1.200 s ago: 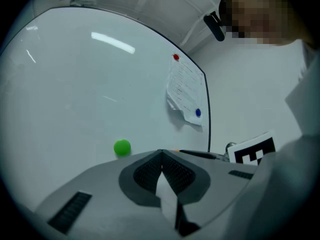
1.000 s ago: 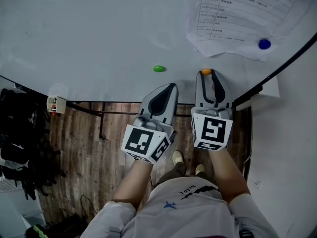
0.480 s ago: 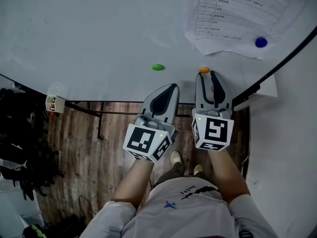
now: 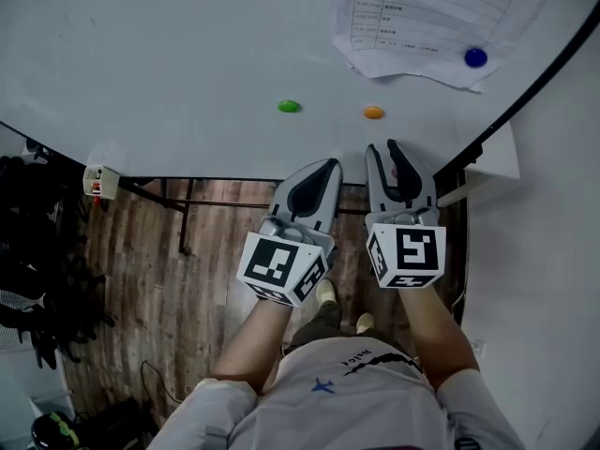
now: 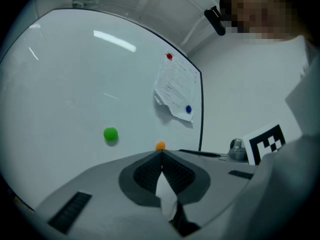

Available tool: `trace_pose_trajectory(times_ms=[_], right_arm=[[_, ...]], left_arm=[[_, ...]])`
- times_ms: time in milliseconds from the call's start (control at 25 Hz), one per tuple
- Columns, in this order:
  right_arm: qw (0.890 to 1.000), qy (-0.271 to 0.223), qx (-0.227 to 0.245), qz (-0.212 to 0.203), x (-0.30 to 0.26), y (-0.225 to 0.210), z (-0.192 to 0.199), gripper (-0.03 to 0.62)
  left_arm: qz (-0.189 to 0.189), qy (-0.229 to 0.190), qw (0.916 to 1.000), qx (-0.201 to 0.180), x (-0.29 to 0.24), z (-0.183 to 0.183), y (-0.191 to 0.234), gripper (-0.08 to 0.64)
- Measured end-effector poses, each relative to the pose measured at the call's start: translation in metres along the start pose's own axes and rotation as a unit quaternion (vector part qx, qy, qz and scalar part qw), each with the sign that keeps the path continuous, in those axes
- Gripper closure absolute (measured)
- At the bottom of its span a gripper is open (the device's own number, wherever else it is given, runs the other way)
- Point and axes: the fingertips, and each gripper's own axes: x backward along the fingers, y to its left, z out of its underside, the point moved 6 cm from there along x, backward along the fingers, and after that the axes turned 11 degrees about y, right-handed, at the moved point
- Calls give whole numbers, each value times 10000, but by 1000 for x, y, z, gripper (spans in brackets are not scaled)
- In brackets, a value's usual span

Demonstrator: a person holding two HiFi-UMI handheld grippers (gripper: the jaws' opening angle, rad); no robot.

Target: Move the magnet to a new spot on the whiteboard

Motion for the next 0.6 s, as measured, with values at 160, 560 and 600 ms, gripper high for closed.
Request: trace_pose_trajectory(times_ms=[160, 560, 600], right_arm=[[9994, 52, -77, -345, 21, 0, 4, 491], [9925, 241, -38, -1194, 95, 1, 31, 549], [9917, 263, -14, -1260, 104, 0, 34, 549]], left_arm=[[-144, 16, 9999, -42, 13, 3, -20, 551], [-593, 19, 9982, 80, 55, 30, -91, 551], [-622, 22, 9980, 99, 59, 33, -99, 551]])
